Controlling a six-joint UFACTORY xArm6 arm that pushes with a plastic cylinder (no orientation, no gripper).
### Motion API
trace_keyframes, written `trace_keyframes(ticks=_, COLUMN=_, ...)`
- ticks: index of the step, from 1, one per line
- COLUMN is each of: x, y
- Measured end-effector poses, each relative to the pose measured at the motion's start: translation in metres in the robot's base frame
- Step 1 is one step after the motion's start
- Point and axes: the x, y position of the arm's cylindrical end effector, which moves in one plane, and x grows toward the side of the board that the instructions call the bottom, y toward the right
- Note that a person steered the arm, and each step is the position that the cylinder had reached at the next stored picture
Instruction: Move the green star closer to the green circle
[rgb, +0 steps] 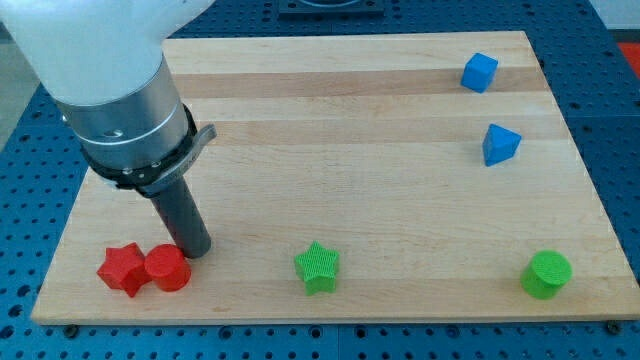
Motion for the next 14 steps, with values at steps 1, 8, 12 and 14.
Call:
trace_keyframes(ticks=1, x=0.008, y=0.009)
trace_keyframes(ticks=8, x=0.04, y=0.255)
trace_keyframes(ticks=12, x=0.03, y=0.219)
trace_keyframes(ticks=14, x=0.027, y=0.289)
